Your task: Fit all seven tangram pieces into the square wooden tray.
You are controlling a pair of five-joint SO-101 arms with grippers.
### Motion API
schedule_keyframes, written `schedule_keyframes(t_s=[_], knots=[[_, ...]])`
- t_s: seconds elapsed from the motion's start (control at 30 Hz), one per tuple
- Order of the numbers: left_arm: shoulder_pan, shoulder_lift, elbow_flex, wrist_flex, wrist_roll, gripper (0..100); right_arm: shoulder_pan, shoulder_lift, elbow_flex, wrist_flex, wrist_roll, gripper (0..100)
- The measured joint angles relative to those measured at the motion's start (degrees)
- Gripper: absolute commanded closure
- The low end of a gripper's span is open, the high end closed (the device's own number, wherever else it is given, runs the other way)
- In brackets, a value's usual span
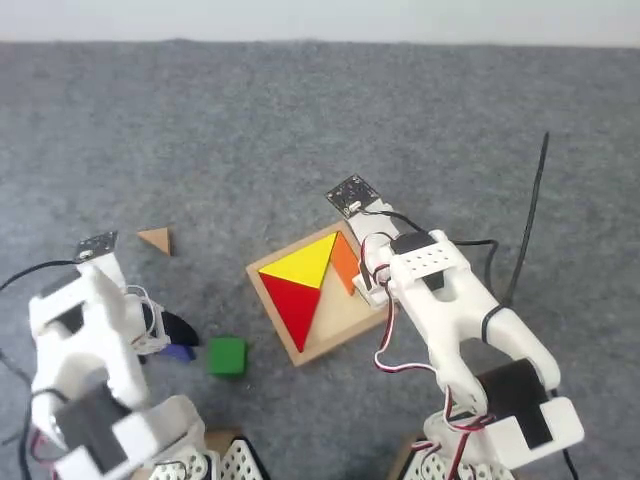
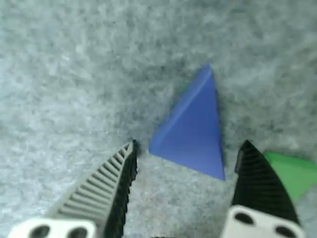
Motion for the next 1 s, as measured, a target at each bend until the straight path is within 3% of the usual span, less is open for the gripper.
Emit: schedule_keyframes(t_s=[0.63,1.0], knots=[[0.5,5.8,-4.7,1.3,0.1,80,0.0,0.0,0.0,0.0,0.0,99.1],[0.6,5.5,-4.7,1.4,-0.2,80,0.0,0.0,0.0,0.0,0.0,99.1]])
